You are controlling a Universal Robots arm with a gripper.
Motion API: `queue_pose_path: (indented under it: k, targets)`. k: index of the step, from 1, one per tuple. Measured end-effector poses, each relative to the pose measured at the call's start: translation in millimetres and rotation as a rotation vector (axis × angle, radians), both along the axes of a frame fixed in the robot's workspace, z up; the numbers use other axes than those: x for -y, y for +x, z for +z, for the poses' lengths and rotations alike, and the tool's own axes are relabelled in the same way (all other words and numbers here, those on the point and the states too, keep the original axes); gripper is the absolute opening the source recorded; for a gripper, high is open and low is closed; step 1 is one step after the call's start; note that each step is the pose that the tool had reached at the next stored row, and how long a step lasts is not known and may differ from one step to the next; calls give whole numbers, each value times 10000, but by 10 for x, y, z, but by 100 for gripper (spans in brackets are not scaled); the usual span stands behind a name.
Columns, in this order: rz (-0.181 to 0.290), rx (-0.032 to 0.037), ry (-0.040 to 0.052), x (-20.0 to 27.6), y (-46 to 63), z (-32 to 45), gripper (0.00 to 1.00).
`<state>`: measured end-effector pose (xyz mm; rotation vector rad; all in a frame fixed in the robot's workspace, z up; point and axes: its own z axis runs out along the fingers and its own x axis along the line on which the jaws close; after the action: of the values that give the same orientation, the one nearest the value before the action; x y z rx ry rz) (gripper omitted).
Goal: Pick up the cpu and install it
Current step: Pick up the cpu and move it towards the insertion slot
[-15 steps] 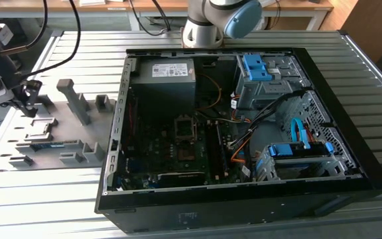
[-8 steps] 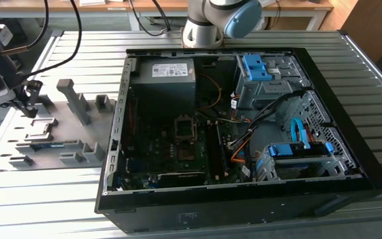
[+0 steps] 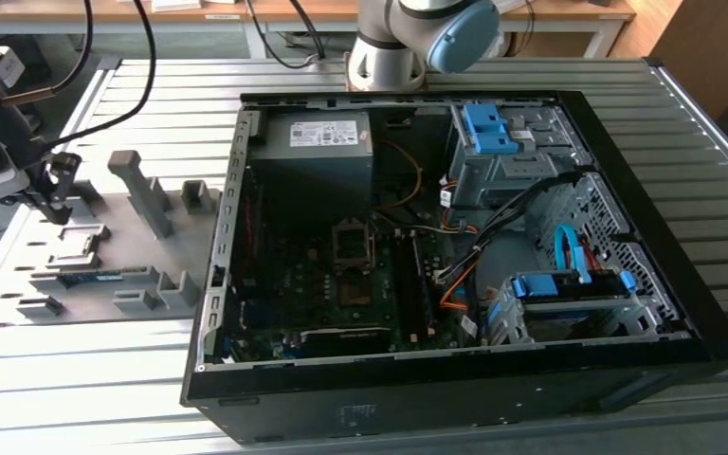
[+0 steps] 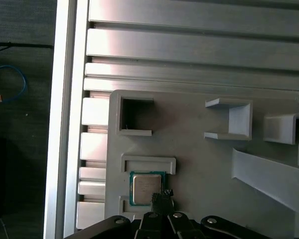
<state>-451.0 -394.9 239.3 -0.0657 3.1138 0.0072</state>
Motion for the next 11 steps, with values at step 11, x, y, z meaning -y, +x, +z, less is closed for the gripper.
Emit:
queue_pose_path:
  k: [11]
  targets:
    - [7,1,0,0,0,0,35]
